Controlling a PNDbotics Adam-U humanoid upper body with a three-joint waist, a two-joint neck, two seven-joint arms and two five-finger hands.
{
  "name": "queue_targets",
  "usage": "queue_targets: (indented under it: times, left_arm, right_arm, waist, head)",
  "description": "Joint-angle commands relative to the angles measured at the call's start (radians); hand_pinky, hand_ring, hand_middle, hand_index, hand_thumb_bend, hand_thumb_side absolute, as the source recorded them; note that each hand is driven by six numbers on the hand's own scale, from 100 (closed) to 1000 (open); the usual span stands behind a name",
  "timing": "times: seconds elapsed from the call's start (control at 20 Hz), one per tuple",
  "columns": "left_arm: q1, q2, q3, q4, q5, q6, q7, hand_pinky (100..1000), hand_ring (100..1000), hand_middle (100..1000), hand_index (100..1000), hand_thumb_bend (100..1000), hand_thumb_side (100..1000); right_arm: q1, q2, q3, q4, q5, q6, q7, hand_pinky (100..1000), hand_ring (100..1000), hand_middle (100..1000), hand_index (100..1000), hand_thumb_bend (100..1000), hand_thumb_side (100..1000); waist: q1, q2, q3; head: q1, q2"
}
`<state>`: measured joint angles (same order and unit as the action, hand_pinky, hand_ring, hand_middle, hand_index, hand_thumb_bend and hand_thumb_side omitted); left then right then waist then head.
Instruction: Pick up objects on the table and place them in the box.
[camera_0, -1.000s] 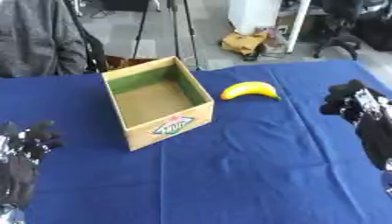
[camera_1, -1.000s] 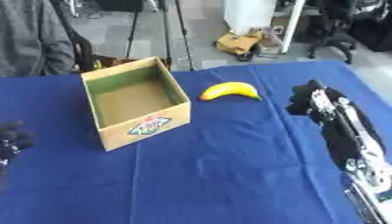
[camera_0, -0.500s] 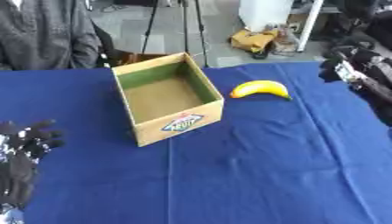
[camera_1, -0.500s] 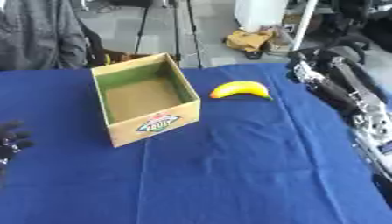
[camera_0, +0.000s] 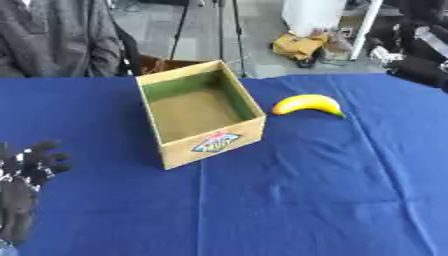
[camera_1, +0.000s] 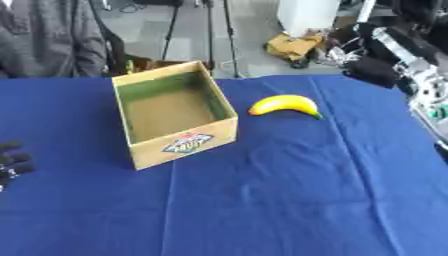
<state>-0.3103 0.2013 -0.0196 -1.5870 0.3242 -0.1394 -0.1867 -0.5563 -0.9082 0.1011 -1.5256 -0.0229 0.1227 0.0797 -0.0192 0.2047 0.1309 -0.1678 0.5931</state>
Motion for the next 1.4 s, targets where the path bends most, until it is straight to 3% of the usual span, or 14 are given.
queue_targets:
  times: [0.05, 0.4, 0.7, 1.4]
  left_arm:
    - [-0.021, 0.009, -0.01, -0.02, 0.006, 0.001, -0.011, 714, 713, 731, 548, 248, 980]
    - [-0.05, -0.002, -0.035, -0.025, 0.012, 0.009, -0.033, 714, 713, 730, 550, 249, 977]
    - [-0.062, -0.01, -0.044, -0.029, 0.017, 0.013, -0.044, 714, 714, 730, 552, 262, 972]
    - [-0.099, -0.022, -0.066, -0.046, 0.02, 0.018, -0.072, 714, 716, 732, 553, 321, 944]
  right_arm:
    - [-0.038, -0.045, 0.01, 0.074, 0.056, -0.032, 0.028, 750, 791, 752, 815, 152, 539]
    - [-0.08, -0.039, 0.037, 0.25, 0.164, -0.1, 0.06, 785, 858, 822, 843, 203, 534]
    - [-0.094, -0.024, 0.036, 0.373, 0.258, -0.135, 0.037, 784, 854, 814, 846, 210, 530]
    - [-0.095, 0.003, -0.029, 0.382, 0.492, -0.163, -0.01, 812, 898, 882, 868, 227, 505]
  waist:
    - [-0.002, -0.011, 0.012]
    - [-0.004, -0.002, 0.073]
    - [-0.009, 0.007, 0.11]
    - [-0.03, 0.059, 0.164]
  head:
    - [-0.011, -0.016]
    - [-0.054, -0.044]
    - [-0.061, -0.064]
    - [-0.073, -0.1]
